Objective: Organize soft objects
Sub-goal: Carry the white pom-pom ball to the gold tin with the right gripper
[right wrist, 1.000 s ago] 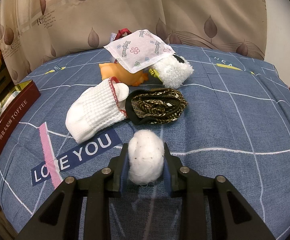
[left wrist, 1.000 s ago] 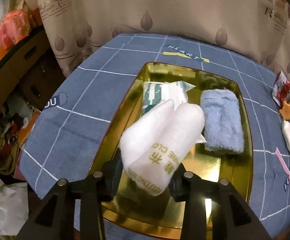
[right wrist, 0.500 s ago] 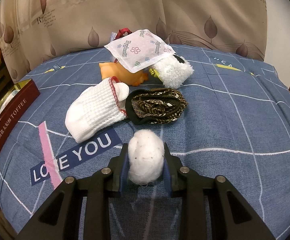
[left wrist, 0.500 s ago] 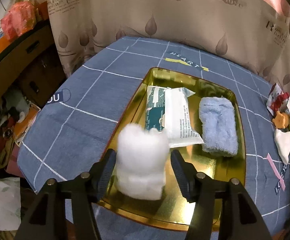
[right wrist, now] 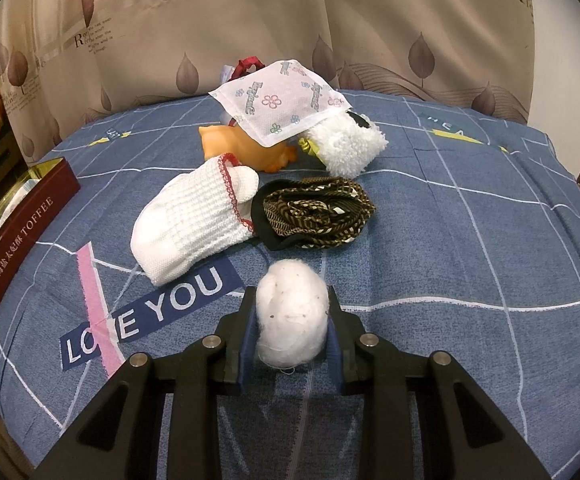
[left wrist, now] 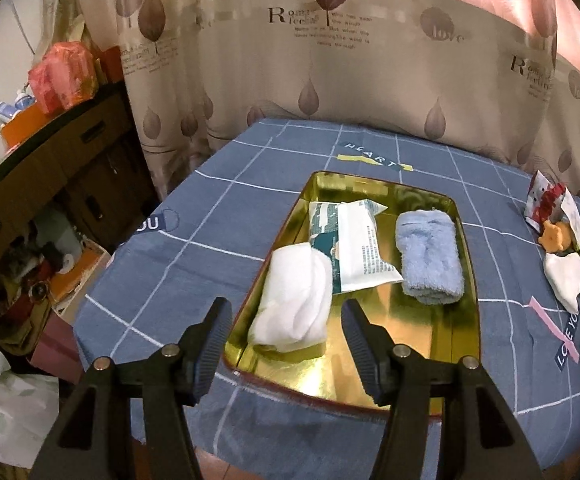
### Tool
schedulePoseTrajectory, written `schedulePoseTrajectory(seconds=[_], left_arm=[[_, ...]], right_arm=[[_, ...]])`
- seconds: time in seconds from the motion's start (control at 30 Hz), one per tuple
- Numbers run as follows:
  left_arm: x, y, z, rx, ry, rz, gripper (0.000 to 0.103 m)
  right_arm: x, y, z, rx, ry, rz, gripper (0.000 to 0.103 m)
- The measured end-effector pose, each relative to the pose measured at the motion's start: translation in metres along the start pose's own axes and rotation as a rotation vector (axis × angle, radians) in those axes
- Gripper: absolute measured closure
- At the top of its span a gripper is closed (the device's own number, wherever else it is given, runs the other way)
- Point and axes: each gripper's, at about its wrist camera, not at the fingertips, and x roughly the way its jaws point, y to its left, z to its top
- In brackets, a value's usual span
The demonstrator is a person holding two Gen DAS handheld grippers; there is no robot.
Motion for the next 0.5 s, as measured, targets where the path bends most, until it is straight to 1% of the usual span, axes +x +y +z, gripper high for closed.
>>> schedulePoseTrajectory(seconds=[0.13,0.27,0.33,0.43,0.5], left_arm=[[-0.002,0.006,-0.008,-0.029,0.013,-0.001,0.045],[0.0,0.017,-0.012,-0.087,0.04,-0.042,0.045],[0.002,0.021,-0.013,-0.11,0.048,-0.048,0.045],[0.004,0.029,-0.014,-0.131,0.047,-0.018,0.045],[0.005,0.034,-0.014,-0.134,0.047,0.014,0.045]], right_arm=[[-0.001,0.003,0.001,-0.018,0.005,-0.019,0.077],[-0.006,0.011,0.005,-0.035,0.021,-0.036,0.079],[-0.011,0.017,0.009,-0.045,0.014,-0.04,0.079],[-0.019,0.03,0.018,-0.056,0.001,-0.013,0.079],[-0.022,0.04,0.025,-0.061,-0.003,0.026,0.079]])
